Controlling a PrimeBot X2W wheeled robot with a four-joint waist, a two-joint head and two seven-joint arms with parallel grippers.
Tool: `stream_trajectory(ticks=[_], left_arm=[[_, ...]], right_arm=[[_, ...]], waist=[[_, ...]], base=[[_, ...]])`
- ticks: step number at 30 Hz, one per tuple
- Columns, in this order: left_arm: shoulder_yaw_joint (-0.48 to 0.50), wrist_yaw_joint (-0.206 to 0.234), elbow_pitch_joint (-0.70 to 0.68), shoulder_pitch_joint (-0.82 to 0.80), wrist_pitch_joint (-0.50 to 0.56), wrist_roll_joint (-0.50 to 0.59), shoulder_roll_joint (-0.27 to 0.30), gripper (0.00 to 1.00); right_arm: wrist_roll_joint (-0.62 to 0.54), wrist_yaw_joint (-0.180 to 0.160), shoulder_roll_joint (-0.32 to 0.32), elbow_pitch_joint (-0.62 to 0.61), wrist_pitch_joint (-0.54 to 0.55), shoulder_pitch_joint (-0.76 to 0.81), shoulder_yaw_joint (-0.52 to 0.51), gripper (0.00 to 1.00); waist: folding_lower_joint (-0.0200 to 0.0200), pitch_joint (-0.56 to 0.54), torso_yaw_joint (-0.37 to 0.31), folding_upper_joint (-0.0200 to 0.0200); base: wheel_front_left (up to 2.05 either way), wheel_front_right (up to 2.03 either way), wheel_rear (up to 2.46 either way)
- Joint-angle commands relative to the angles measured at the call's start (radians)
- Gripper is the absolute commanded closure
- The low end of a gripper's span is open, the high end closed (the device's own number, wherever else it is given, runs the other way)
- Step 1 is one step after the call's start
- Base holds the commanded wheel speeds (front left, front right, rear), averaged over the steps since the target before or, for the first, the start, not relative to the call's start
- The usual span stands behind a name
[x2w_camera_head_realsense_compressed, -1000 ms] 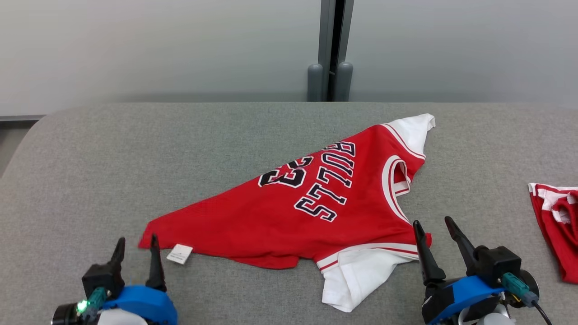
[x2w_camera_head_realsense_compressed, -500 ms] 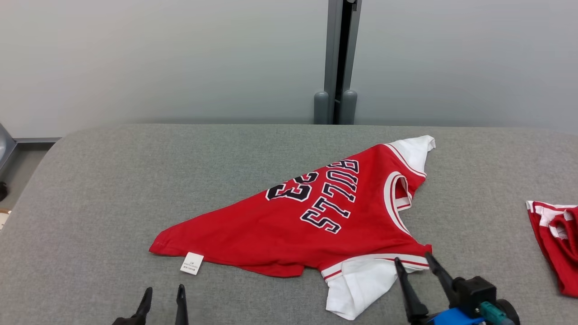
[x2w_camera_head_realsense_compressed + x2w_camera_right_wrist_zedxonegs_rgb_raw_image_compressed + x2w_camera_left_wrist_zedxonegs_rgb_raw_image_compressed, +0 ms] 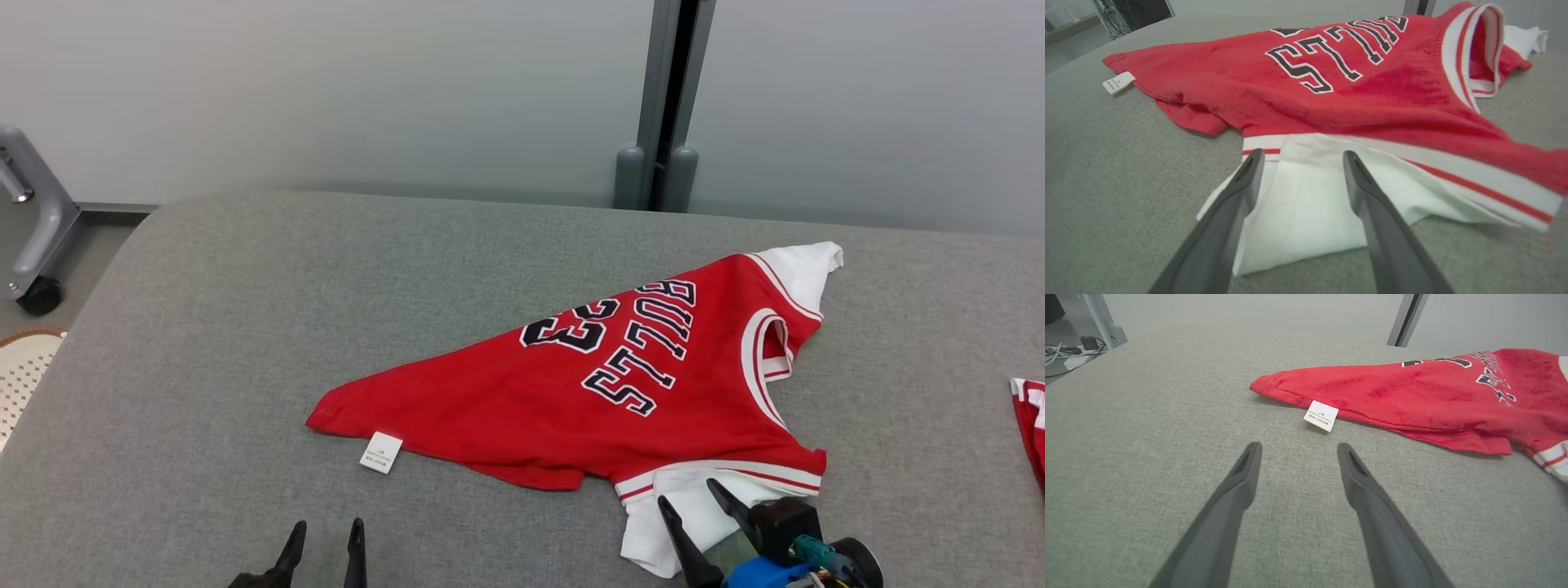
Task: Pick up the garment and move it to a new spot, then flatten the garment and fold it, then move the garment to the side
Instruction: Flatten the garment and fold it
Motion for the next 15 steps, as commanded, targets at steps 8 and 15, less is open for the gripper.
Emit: stream_trajectory(ticks=[8, 15], left_arm=[[-0.006, -0.008, 0.002, -0.038, 0.0, -0.014, -0.001, 0.0], [-0.026, -0.011, 0.003, -0.065, 0.0, -0.011, -0.001, 0.0]], right_arm=[[-0.023, 0.0, -0.001, 0.063, -0.004, -0.067, -0.023, 0.0], [-0.021, 0.0, -0.001, 0.088, -0.004, -0.093, -0.029, 0.06]], waist=[[0.0, 0.047, 0.032, 0.0], [0.0, 0.072, 0.044, 0.0]], base=[[0.0, 0.0, 0.0], [0.0, 0.0, 0.0]])
